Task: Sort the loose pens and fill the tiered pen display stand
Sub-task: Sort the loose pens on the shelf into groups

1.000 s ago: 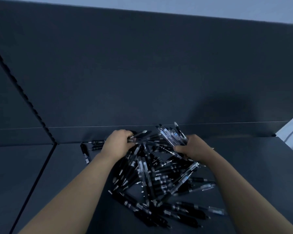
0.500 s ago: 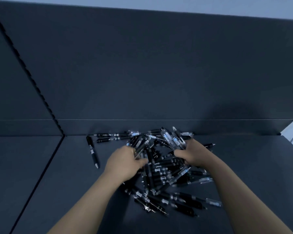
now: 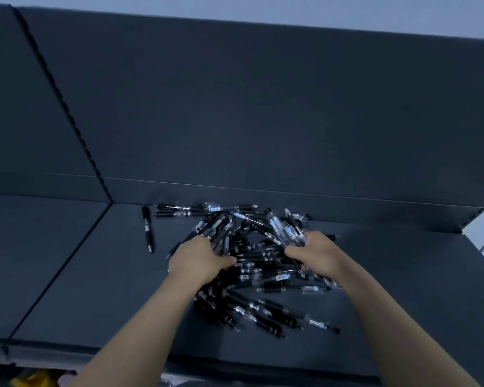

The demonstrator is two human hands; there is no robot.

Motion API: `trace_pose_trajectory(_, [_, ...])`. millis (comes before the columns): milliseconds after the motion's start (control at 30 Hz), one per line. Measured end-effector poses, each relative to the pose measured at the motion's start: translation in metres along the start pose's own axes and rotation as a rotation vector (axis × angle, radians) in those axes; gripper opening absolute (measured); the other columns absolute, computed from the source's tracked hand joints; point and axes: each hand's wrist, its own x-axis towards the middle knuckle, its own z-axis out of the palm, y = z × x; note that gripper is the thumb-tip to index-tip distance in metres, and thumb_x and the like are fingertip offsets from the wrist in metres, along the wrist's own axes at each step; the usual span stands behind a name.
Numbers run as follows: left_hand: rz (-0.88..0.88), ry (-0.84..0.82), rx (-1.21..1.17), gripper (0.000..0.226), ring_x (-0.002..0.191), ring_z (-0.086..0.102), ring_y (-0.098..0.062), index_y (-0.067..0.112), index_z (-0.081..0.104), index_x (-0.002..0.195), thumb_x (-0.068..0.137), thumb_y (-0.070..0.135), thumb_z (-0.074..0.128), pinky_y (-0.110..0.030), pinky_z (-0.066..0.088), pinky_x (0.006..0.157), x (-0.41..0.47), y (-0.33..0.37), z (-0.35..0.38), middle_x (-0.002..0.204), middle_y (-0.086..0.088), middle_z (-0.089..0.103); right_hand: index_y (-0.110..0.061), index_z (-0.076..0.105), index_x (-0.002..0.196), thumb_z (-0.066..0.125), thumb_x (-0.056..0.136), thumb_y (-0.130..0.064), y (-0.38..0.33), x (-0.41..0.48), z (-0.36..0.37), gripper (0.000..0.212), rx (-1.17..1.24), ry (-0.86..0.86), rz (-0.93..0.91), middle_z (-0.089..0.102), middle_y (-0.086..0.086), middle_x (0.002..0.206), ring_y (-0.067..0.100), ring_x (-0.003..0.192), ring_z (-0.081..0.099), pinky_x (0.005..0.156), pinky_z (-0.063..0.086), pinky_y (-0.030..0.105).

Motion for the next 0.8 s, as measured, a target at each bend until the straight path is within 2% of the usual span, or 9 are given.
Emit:
trace_pose_trajectory(100, [-0.042, 0.072, 0.072, 0.053, 0.046, 0.045, -0.013, 0.016, 0.040, 0.060, 0.076, 0.056, 0.071, -0.022, 0.035, 0.045, -0.006, 0.003, 0.005, 0.053, 0.003, 0.047, -0.018, 0.034, 0.064, 0.058, 0.084, -0.018, 0.007, -0.004, -0.004, 0.031, -0.011, -0.003, -0.006, 0.033, -0.005, 0.050, 0.012, 0.045, 0.034, 0.050, 0.039, 0.023])
trace_pose_trajectory(233, [-0.090, -0.020, -0.138, 0.050, 0.047, 0.050, -0.018, 0.017, 0.040, 0.057, 0.075, 0.048, 0.075, -0.027, 0.044, 0.053, 0.001, -0.006, 0.012, 0.049, 0.000, 0.050, -0.017, 0.039, 0.068, 0.059, 0.084, -0.018, 0.014, -0.007, -0.007, 0.026, -0.009, 0.008, -0.004, 0.038, -0.001, 0.056, 0.017, 0.054, 0.042, 0.052, 0.040, 0.024])
trace_pose_trajectory(333, [-0.085, -0.061, -0.262, 0.042, 0.044, 0.051, -0.016, 0.015, 0.046, 0.059, 0.077, 0.039, 0.076, -0.025, 0.044, 0.056, 0.000, -0.007, 0.007, 0.050, -0.002, 0.055, -0.016, 0.041, 0.069, 0.059, 0.085, -0.018, 0.016, -0.008, -0.008, 0.024, -0.022, 0.005, -0.001, 0.039, 0.002, 0.058, 0.019, 0.057, 0.044, 0.050, 0.038, 0.022])
trace_pose_trajectory(400, [-0.076, -0.043, -0.307, 0.038, 0.042, 0.048, -0.014, 0.013, 0.050, 0.062, 0.077, 0.037, 0.076, -0.022, 0.042, 0.052, -0.002, -0.004, 0.007, 0.048, 0.000, 0.054, -0.017, 0.041, 0.067, 0.059, 0.086, -0.018, 0.016, -0.009, -0.009, 0.026, -0.033, 0.003, 0.002, 0.039, 0.000, 0.055, 0.019, 0.055, 0.044, 0.051, 0.039, 0.022])
trace_pose_trajectory(467, [-0.055, -0.008, -0.261, 0.044, 0.041, 0.044, -0.015, 0.014, 0.043, 0.056, 0.075, 0.035, 0.076, -0.024, 0.040, 0.051, -0.003, 0.001, 0.012, 0.045, 0.001, 0.048, -0.016, 0.043, 0.068, 0.060, 0.084, -0.017, 0.017, -0.010, -0.009, 0.024, -0.041, -0.001, 0.002, 0.041, 0.000, 0.055, 0.019, 0.054, 0.045, 0.055, 0.040, 0.025])
trace_pose_trajectory(567, [-0.045, 0.038, -0.145, 0.051, 0.045, 0.042, -0.016, 0.015, 0.035, 0.054, 0.075, 0.035, 0.077, -0.025, 0.035, 0.048, -0.006, 0.007, 0.020, 0.050, 0.000, 0.043, -0.014, 0.052, 0.075, 0.066, 0.080, -0.020, 0.017, -0.014, -0.010, 0.016, -0.078, -0.020, 0.015, 0.046, 0.004, 0.061, 0.019, 0.055, 0.046, 0.056, 0.042, 0.027])
trace_pose_trajectory(667, [-0.039, 0.029, -0.192, 0.046, 0.048, 0.045, -0.018, 0.014, 0.035, 0.056, 0.078, 0.027, 0.074, -0.026, 0.036, 0.049, -0.005, 0.004, 0.021, 0.052, -0.003, 0.046, -0.012, 0.059, 0.085, 0.071, 0.079, -0.020, 0.020, -0.018, -0.007, 0.016, -0.122, -0.027, 0.014, 0.051, 0.005, 0.065, 0.014, 0.048, 0.043, 0.046, 0.039, 0.023])
trace_pose_trajectory(800, [-0.046, 0.005, -0.285, 0.033, 0.048, 0.047, -0.019, 0.012, 0.043, 0.059, 0.080, 0.021, 0.066, -0.027, 0.040, 0.052, -0.011, -0.001, 0.016, 0.053, -0.005, 0.050, -0.012, 0.058, 0.100, 0.074, 0.077, -0.025, 0.019, -0.019, 0.001, 0.031, -0.234, -0.031, -0.029, 0.063, 0.006, 0.079, 0.016, 0.058, 0.055, 0.057, 0.046, 0.029])
